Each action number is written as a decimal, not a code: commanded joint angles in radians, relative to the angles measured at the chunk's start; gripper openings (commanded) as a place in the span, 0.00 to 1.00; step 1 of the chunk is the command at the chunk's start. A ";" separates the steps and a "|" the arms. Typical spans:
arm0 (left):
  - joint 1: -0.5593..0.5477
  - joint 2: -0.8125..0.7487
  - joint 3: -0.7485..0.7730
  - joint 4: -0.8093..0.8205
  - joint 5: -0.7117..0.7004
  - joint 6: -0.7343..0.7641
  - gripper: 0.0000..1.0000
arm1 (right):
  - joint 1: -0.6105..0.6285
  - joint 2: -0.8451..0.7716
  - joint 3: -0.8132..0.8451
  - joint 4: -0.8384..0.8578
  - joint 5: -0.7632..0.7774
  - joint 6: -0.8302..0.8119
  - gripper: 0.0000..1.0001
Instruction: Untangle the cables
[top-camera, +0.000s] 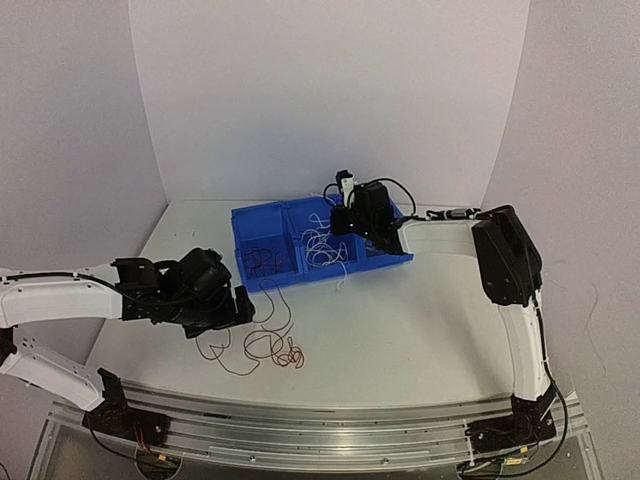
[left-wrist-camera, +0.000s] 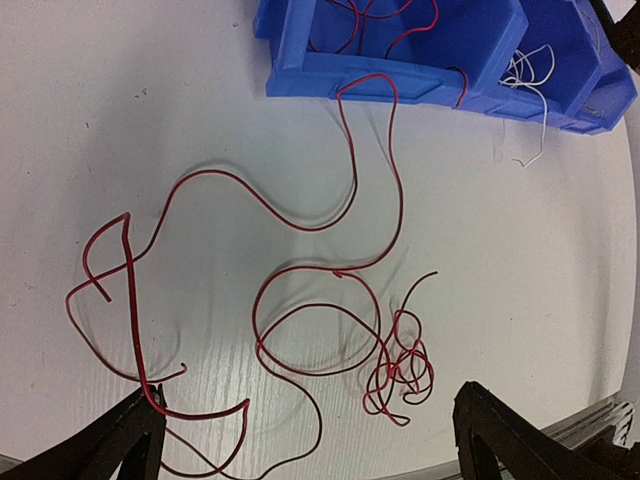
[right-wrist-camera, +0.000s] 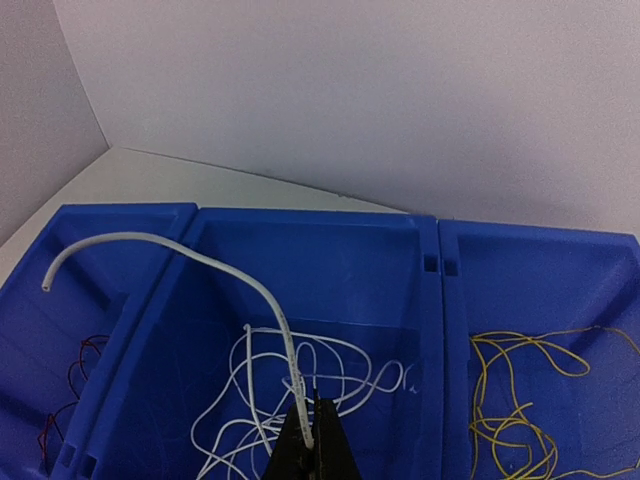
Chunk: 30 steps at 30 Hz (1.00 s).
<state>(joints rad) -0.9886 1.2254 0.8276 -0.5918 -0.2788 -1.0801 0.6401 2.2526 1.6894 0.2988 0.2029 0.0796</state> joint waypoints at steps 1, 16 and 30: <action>-0.001 -0.026 0.068 -0.070 -0.047 -0.032 1.00 | 0.029 -0.098 -0.026 -0.033 0.122 0.052 0.00; 0.002 -0.066 0.030 -0.092 -0.073 -0.036 1.00 | 0.062 -0.268 0.031 -0.516 0.049 0.119 0.34; 0.004 0.041 0.076 -0.133 0.054 -0.034 1.00 | 0.171 -0.531 -0.202 -0.663 -0.328 0.214 0.68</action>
<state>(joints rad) -0.9874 1.2392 0.8619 -0.6837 -0.2802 -1.0976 0.7282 1.7361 1.5722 -0.2896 0.1038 0.2358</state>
